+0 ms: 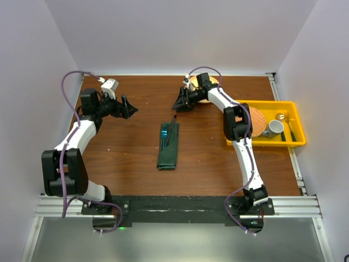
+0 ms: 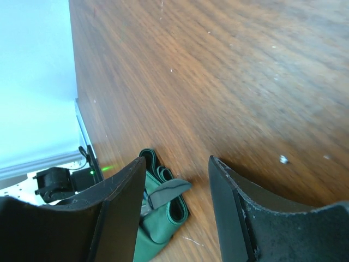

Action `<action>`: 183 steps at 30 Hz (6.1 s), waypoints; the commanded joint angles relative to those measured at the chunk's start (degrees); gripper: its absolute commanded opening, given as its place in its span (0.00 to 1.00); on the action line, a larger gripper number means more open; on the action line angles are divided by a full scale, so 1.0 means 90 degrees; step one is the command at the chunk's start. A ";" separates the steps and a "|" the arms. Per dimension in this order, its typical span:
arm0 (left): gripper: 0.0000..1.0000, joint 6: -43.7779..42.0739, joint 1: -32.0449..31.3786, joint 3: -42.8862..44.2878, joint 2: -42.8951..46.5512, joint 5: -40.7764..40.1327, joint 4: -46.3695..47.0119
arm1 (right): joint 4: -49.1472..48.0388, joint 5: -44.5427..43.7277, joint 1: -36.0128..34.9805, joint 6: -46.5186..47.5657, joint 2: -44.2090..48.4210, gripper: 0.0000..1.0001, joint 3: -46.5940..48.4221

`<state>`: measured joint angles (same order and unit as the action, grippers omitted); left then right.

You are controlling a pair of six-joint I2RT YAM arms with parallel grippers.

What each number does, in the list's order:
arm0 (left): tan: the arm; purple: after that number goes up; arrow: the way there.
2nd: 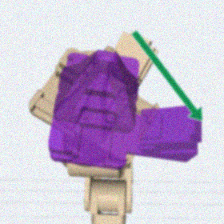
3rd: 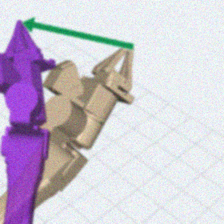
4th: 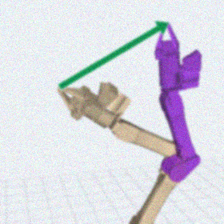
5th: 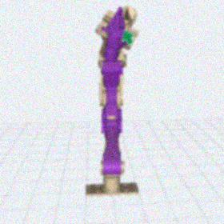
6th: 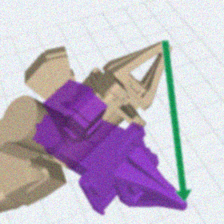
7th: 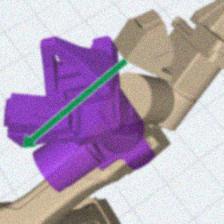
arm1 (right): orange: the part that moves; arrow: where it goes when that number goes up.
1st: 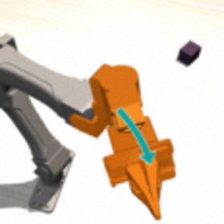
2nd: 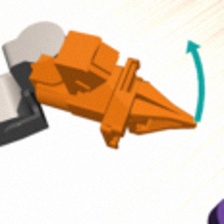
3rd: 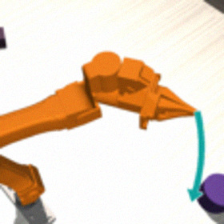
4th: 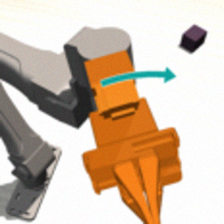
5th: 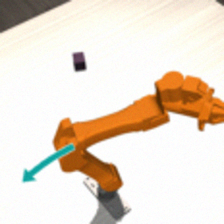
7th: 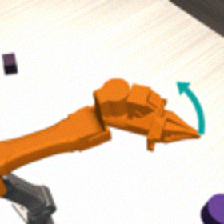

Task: Fold the napkin into a case and place the utensils inside
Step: Insert the knife into the folded napkin.

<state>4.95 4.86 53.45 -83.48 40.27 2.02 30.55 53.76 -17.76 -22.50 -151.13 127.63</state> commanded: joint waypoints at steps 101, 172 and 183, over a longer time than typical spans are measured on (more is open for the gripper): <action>1.00 0.0300 0.0055 0.0038 -0.0011 0.0301 0.0410 | -0.0523 0.0834 -0.0390 0.0371 0.1724 0.00 -0.2619; 0.26 -0.1741 -0.2269 0.2547 -0.4611 0.2674 -0.0967 | -0.0542 0.1097 -0.0390 0.0459 0.1704 0.00 -0.2824; 0.00 -0.1420 -0.2269 0.2489 -0.4601 0.2254 -0.0762 | -0.0338 0.1039 -0.0400 0.0605 0.1870 0.00 -0.2912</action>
<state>-8.97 -15.20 76.27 -124.86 61.95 -6.96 26.26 62.54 -20.99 -20.18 -139.33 101.75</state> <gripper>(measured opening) 0.015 0.021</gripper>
